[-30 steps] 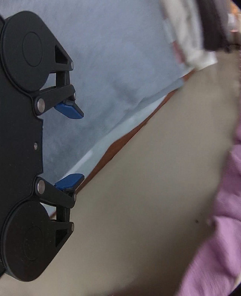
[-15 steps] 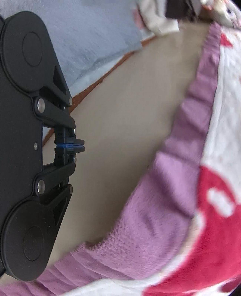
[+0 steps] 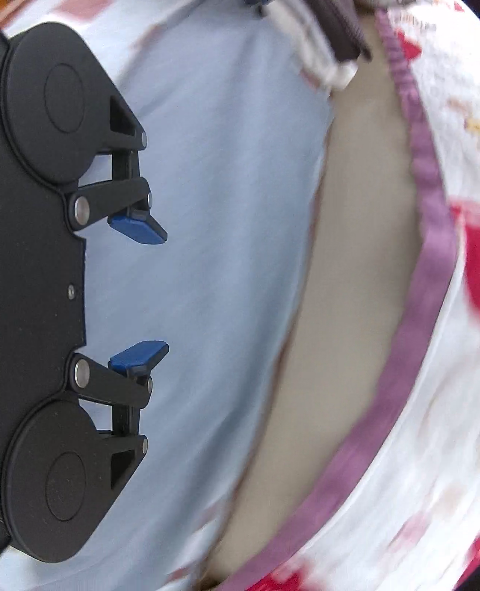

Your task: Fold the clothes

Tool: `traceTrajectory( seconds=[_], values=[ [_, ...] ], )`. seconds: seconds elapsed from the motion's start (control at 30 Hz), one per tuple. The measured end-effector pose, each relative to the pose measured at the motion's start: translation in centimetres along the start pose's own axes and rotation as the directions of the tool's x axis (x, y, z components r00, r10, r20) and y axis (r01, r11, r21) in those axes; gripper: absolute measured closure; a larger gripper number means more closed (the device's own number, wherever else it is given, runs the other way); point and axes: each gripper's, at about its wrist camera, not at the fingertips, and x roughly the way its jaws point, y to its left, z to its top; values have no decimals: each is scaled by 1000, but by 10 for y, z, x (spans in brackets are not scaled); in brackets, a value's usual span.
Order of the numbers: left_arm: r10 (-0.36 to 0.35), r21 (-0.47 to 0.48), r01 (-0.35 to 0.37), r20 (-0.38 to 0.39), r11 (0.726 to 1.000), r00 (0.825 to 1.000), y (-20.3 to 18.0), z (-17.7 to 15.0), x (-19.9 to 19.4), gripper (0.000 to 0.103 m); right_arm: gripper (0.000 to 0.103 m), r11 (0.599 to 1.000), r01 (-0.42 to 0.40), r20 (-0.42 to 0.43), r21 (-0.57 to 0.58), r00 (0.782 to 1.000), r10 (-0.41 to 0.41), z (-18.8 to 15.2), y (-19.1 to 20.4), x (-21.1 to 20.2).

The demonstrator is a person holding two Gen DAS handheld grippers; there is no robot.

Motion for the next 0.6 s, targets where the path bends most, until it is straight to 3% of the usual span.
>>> traceTrajectory(
  seconds=[0.1,0.2,0.23,0.37,0.47,0.57,0.6],
  values=[
    [-206,-37,207,17,978,978,-17,8,-20,48,40,1000,-9,-95,0,995,9,-43,-14,-9],
    [-407,-59,406,-16,912,913,-43,12,-27,48,39,999,-27,-123,33,992,30,-69,-11,-2],
    [-435,-43,433,-32,900,900,-53,11,-26,48,39,999,-15,-118,49,993,21,-76,-11,3],
    [-390,-7,392,-107,920,915,-71,2,-16,48,42,998,24,-104,57,994,-18,-83,-7,26],
    [-396,-83,387,-169,918,902,-63,2,-8,49,50,998,12,-61,-58,998,-16,-75,16,25],
    [-351,-41,350,-188,936,917,-64,0,-1,49,50,991,21,14,-133,1000,-19,-64,36,29],
    [-335,-27,336,-202,941,921,-66,-2,4,49,50,984,57,34,-168,998,-52,-62,41,34]
  ],
)
